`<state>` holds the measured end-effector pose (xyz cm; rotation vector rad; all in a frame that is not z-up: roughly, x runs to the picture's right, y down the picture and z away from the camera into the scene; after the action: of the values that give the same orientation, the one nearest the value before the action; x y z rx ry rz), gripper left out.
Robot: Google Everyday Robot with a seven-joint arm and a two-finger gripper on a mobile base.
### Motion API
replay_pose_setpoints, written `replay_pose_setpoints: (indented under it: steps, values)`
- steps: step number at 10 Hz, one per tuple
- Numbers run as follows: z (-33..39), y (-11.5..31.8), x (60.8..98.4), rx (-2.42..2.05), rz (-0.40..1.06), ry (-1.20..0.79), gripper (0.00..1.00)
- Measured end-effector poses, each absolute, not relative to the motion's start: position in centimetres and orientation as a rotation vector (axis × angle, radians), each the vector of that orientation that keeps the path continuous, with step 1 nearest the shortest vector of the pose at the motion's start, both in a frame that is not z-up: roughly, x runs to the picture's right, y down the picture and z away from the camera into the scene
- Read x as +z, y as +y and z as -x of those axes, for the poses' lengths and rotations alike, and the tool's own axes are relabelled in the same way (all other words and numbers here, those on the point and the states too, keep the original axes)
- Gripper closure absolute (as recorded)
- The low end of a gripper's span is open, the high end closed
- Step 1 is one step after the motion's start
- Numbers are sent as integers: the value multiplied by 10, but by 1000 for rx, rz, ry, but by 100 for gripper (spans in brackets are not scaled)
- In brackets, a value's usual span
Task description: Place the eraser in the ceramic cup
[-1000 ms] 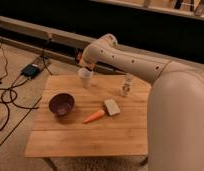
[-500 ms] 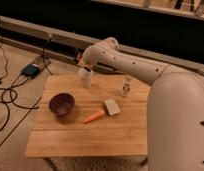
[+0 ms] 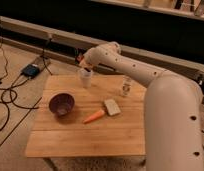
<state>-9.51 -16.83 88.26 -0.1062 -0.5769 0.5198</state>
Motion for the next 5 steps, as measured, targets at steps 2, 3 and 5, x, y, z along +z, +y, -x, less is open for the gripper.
replay_pose_setpoints:
  steps: [2,3,5]
  values:
    - [102,-162,892,536,127,-608,100]
    - [106,-158,895,537,138,-621,100]
    - [113,-152,899,533,160,-640,100]
